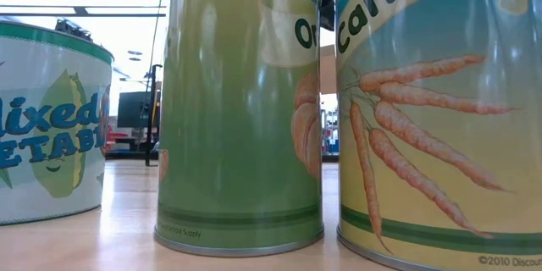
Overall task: Pick and place cans onto a shelf
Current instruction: Put the big canned peas on the shelf
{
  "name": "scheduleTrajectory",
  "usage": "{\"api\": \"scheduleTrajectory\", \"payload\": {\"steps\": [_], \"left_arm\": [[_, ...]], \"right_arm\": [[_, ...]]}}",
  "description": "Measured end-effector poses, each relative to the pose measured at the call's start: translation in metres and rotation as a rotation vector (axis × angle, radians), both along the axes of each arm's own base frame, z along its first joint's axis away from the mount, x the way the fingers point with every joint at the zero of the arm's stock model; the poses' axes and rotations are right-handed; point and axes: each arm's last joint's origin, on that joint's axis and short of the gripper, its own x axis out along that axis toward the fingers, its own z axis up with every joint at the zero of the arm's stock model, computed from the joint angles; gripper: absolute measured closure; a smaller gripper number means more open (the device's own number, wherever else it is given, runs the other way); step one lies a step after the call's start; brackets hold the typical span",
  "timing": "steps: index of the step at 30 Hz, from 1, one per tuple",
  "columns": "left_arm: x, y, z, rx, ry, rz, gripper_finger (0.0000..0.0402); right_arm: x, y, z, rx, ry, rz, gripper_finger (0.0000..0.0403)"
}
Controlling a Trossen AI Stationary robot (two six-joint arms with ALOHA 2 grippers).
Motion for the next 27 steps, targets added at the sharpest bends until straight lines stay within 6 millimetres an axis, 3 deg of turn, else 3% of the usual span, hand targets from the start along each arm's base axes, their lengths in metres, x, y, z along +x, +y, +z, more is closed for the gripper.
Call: {"api": "scheduleTrajectory", "payload": {"steps": [5, 13, 27], "left_arm": [[0.0, 0.0, 0.0, -0.001, 0.0, 0.0, 0.0166], [0.0, 0.0, 0.0, 0.002, -0.002, 0.014, 0.0166], [-0.002, 0.003, 0.002, 0.037, -0.029, 0.071, 0.0166]], "right_arm": [[0.006, -0.007, 0.006, 0.011, -0.022, -0.019, 0.0087], [0.02, -0.027, 0.043, 0.019, -0.145, -0.068, 0.0084], [0.048, -0.078, 0.133, -0.016, -0.482, -0.193, 0.0084]]}}
